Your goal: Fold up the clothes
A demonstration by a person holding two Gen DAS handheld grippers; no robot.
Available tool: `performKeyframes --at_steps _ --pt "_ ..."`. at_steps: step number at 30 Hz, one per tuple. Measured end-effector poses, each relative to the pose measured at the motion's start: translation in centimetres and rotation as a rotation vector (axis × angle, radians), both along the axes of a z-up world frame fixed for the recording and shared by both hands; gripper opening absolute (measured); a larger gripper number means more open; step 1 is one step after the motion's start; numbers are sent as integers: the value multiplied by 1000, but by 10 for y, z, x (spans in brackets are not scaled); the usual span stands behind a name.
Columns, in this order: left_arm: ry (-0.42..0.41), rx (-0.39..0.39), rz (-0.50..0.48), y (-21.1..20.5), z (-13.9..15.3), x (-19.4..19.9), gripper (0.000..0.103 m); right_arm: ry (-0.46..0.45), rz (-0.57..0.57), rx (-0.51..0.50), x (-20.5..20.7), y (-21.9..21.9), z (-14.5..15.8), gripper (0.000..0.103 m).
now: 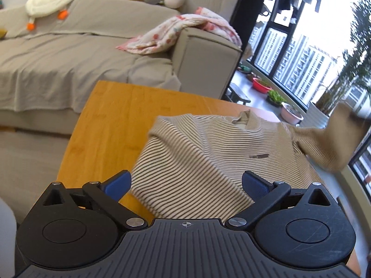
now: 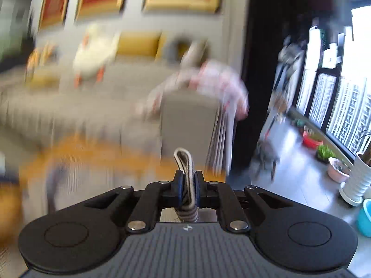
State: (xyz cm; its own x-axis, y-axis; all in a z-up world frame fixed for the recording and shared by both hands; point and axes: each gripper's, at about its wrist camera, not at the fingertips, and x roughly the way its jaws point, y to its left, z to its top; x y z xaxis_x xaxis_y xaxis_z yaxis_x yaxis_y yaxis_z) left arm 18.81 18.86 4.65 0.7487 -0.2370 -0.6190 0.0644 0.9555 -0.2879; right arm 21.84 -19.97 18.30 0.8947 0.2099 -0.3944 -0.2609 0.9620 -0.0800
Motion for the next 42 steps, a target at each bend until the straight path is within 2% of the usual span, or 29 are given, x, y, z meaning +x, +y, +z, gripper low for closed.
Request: performKeyframes --at_steps 3,6,11,13,17,19,20,21,22,24,30,33,34,36,39,42 --pt "-11 -13 1 3 3 -2 103 -103 33 80 19 14 49 1" --pt "-23 -25 3 8 6 -6 103 -75 108 139 43 46 57 1" --pt "-7 -29 28 18 5 -11 103 59 202 184 67 100 8 1" --pt "9 -24 33 20 2 -10 103 85 225 183 74 117 -9 1" --pt "31 -30 15 16 -2 -4 103 70 230 75 71 125 -25 4" --pt "36 -33 1 8 -4 0 103 116 211 52 76 118 -40 13" --pt "35 -27 -10 3 -3 3 103 143 201 48 77 113 -49 27" --pt "34 -18 -21 -3 -3 7 103 156 183 51 79 108 -60 47" --pt "33 -6 -30 -8 -1 9 103 169 166 55 81 103 -71 59" --pt "33 20 -45 -19 1 12 103 183 144 49 82 97 -92 59" --pt "41 70 -65 -33 8 11 103 140 235 -255 74 139 -143 60" --pt "45 81 -63 -35 10 9 103 115 200 -386 80 151 -166 56" --pt "46 83 -64 -36 10 8 103 109 171 -402 83 147 -169 37" --pt "46 86 -67 -36 10 7 103 95 120 -392 86 135 -165 9" --pt "54 75 -61 -33 7 8 103 65 58 -309 86 113 -143 8" --pt "75 54 -35 -27 2 12 103 2 103 -246 74 117 -109 8"
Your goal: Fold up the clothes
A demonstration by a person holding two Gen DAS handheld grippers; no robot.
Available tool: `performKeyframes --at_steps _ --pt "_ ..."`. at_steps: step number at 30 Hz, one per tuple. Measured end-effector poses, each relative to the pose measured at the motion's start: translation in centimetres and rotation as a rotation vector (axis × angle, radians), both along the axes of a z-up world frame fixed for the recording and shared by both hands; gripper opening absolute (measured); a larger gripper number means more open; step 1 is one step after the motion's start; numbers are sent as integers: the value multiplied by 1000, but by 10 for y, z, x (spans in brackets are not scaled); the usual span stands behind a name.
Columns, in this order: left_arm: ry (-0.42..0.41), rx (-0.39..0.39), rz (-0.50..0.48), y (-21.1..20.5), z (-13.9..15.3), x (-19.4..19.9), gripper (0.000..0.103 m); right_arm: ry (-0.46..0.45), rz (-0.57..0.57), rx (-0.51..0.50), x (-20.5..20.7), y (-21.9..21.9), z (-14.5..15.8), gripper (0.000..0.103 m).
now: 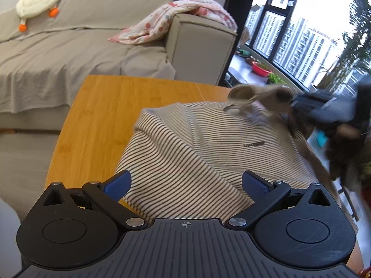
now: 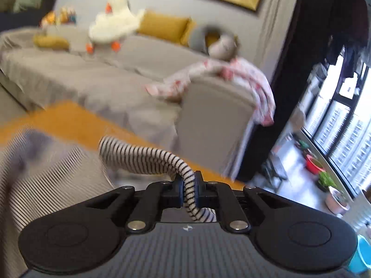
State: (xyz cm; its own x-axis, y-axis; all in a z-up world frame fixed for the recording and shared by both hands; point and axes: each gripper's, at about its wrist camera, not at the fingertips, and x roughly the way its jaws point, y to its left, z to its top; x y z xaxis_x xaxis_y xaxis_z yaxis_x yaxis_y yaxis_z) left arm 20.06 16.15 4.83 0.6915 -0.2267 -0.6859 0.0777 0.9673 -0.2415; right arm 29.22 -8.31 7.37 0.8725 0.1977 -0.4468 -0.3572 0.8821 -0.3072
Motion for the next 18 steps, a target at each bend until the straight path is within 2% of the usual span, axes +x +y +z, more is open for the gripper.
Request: performKeyframes --at_steps 3,5,7,8,9,11,12,13,15,18 --pt "9 -19 22 5 -2 -1 103 -13 75 -7 -9 23 10 8" --pt "11 -25 33 9 -2 -5 103 27 112 -61 -9 42 -6 9" --pt "15 -24 45 14 -2 -10 103 81 137 -136 -10 60 -34 10" --pt "17 -23 51 17 -2 -12 103 110 149 -175 -13 67 -49 12" --pt "20 -23 57 20 -3 -13 103 114 158 -193 -18 69 -56 22" --pt "25 -24 69 27 -3 -16 103 117 175 -228 -28 73 -69 29" --pt "26 -26 77 30 -4 -16 103 130 181 -219 -30 72 -66 33" --pt "26 -28 85 33 -4 -16 103 153 177 -165 -32 66 -58 46" --pt "26 -32 103 39 -4 -15 103 200 168 -49 -35 53 -41 60" --pt "20 -43 139 51 -3 -16 103 311 103 191 -45 25 -11 60"
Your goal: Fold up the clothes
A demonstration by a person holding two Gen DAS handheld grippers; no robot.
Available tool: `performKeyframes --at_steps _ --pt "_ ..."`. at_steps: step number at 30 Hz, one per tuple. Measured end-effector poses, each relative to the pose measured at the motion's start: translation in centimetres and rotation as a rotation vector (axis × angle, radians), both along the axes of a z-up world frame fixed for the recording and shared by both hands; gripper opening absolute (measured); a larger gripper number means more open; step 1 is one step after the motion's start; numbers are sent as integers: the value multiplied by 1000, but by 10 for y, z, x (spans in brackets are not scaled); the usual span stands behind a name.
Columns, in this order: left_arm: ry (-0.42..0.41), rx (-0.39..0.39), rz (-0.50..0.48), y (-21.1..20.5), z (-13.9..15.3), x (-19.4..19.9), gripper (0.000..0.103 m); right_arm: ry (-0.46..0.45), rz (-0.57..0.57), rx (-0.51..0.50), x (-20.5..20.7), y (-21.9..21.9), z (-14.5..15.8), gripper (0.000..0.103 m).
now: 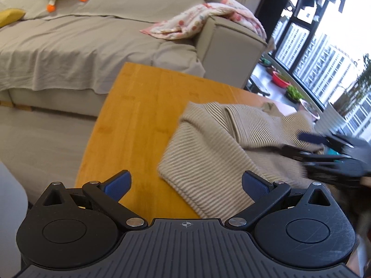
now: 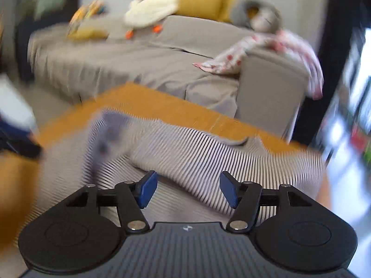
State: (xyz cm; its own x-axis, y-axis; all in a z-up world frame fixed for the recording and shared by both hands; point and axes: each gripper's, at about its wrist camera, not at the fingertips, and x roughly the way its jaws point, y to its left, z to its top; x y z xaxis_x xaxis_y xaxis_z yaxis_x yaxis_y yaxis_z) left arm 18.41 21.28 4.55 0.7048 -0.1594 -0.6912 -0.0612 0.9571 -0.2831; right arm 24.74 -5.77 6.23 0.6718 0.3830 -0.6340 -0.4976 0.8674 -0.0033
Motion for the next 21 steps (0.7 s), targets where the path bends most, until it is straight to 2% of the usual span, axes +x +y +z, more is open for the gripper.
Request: performKeyframes --at_steps 2,3,4,5,8,10,12,14,16,19,21 --pt "-2 -5 28 9 1 -1 103 165 -21 226 -13 -25 10 59" --pt "-1 -11 40 12 1 0 103 264 -21 329 -20 -36 8 51" --pt "0 -17 51 16 1 1 103 363 -21 418 -27 -45 5 38" --pt "2 -24 61 19 2 1 103 449 -25 491 -33 -51 -1 35" --pt "-7 -46 63 18 4 5 103 648 -66 614 -47 -55 -25 34" --pt "-19 -49 49 13 8 6 103 713 -58 638 -55 -46 -41 34" --pt "-29 -46 33 7 11 6 103 640 -33 596 -55 -28 -45 32" --pt "-43 -47 21 2 15 5 103 564 -8 552 -54 -11 -48 21" --pt "-77 -71 17 1 20 2 103 432 39 480 -45 10 -38 5" --pt "-138 -136 15 2 31 -1 103 181 78 376 -27 21 5 4" --pt "-154 -136 -1 -4 35 4 103 20 56 360 -8 1 45 3"
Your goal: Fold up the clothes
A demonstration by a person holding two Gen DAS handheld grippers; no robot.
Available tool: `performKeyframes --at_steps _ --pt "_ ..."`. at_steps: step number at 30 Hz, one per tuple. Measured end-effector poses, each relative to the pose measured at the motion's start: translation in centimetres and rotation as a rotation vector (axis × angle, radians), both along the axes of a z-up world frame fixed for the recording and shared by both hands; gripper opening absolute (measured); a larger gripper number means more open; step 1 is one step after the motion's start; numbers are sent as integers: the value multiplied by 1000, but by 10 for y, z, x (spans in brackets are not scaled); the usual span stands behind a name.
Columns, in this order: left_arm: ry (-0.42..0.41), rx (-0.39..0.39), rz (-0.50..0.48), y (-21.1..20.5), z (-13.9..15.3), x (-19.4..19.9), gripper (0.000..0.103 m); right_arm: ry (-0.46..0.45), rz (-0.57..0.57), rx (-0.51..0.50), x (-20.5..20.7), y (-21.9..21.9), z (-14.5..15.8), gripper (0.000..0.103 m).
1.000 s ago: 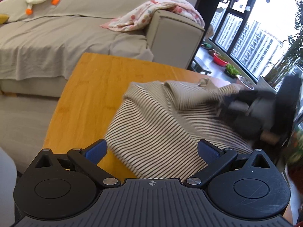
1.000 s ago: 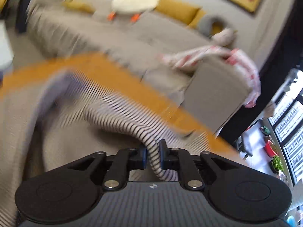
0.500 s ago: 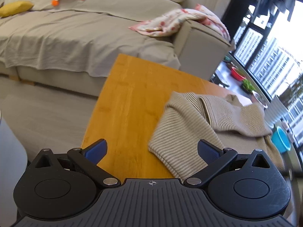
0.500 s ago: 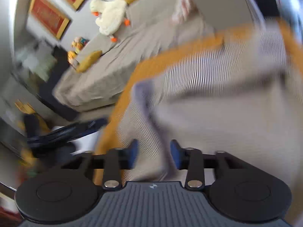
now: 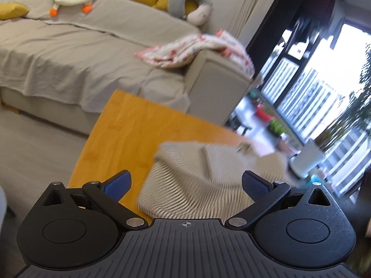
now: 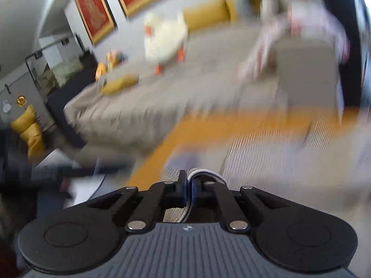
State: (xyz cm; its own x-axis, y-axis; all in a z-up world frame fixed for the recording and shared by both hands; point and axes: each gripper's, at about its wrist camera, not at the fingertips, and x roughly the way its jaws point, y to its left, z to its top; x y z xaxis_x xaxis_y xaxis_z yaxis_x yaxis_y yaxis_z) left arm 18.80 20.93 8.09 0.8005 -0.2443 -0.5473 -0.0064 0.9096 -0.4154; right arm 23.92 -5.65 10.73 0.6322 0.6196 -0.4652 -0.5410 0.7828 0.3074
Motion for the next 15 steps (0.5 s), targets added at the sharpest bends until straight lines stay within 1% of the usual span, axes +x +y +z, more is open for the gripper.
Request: performKeyframes --at_steps 1,2,5,6,9,11,14,15 --pt "-7 4 -8 -3 2 3 103 -76 -26 -6 9 -10 20 3" --pt "-8 12 -23 -9 2 7 103 -132 -55 -17 19 -22 36 3" --pt "10 40 -95 -36 -3 25 103 -202 -126 -91 48 -66 58 3" --pt "15 50 -124 -47 -6 31 103 -190 -149 -111 60 -78 54 3" --pt "26 86 -212 -81 -12 50 103 -107 -235 -156 87 -110 23 3" --pt "6 120 -255 -104 -14 62 103 -35 -281 -173 101 -126 -13 4" --pt "-27 151 -290 -134 -23 83 103 79 -322 -201 119 -138 -73 4" --pt "-35 165 -301 -143 -29 91 103 89 -332 -206 118 -142 -86 6"
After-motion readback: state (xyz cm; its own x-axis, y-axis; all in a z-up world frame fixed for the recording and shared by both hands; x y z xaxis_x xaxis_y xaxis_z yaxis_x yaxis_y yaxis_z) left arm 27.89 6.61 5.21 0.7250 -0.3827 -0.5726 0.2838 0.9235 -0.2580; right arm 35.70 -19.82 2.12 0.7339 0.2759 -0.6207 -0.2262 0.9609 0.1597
